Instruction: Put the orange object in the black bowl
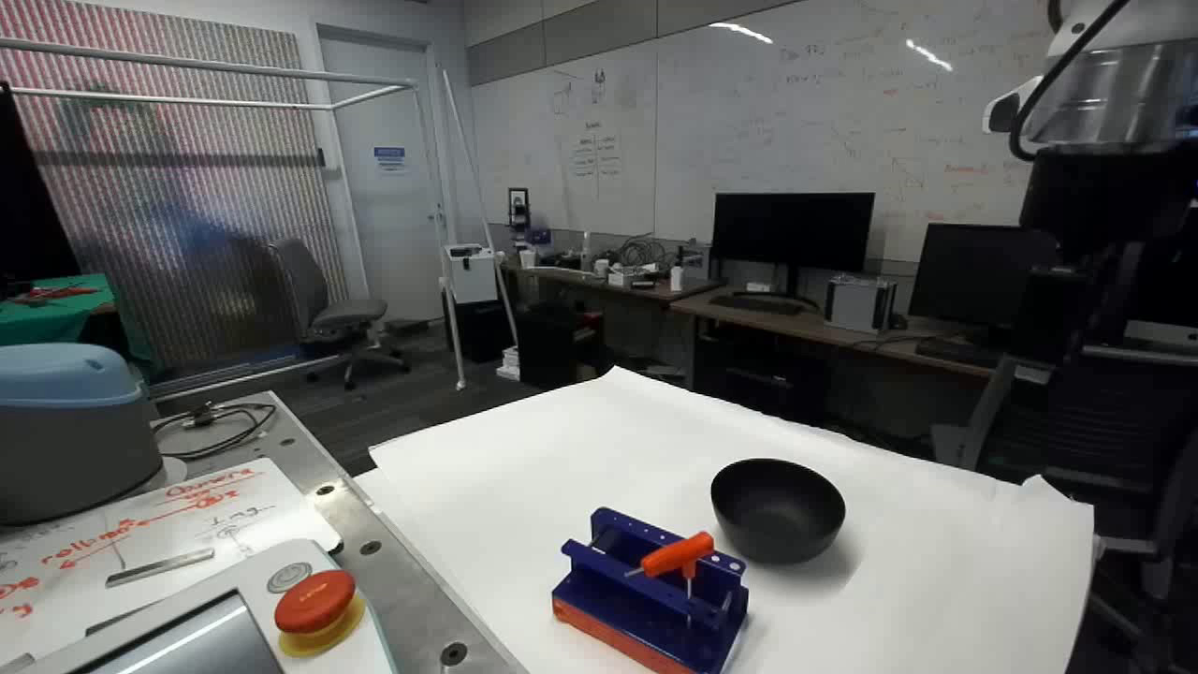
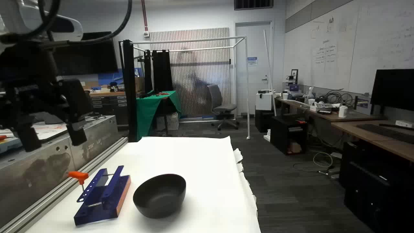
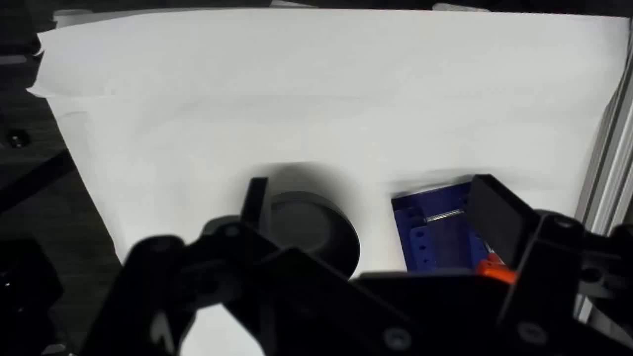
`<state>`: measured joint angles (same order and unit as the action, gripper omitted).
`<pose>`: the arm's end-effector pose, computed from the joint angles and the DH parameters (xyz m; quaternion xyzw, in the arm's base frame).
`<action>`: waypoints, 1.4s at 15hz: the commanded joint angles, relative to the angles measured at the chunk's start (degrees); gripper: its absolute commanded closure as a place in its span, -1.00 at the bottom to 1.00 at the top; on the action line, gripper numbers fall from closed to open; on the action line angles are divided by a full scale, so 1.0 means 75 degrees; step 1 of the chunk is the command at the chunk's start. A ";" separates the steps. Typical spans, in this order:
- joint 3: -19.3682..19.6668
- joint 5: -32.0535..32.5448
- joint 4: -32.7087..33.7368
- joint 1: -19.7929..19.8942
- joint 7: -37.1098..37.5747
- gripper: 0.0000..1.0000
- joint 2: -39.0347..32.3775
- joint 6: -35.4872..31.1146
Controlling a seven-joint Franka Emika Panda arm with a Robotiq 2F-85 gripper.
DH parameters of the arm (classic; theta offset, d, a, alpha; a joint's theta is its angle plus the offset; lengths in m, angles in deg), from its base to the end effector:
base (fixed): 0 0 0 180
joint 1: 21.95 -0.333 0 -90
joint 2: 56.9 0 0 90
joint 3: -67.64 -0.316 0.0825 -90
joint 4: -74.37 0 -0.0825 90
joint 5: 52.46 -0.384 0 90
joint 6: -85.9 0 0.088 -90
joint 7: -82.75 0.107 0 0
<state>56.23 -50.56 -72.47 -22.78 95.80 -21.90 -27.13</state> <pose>0.3569 0.0773 0.4638 0.9972 -0.0179 0.0198 0.0695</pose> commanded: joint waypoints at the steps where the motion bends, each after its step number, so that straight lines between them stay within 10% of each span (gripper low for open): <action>1: 0.0109 0.0069 0.0045 -0.0125 0.0061 -1.00 -0.0015 0.0014; 7: 0.0106 0.0068 0.0115 -0.0123 0.0061 -1.00 0.0024 0.0015; 11: -0.0462 0.0215 0.1344 0.0206 0.1741 -1.00 -0.1832 -0.0262; 17: -0.1117 0.1517 0.3299 0.0123 0.1196 -1.00 -0.4619 -0.0648; 21: -0.0521 0.2264 0.4960 -0.0806 0.0633 -1.00 -0.6551 -0.0541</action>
<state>49.75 -36.23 -46.20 -25.01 104.30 -60.50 -32.73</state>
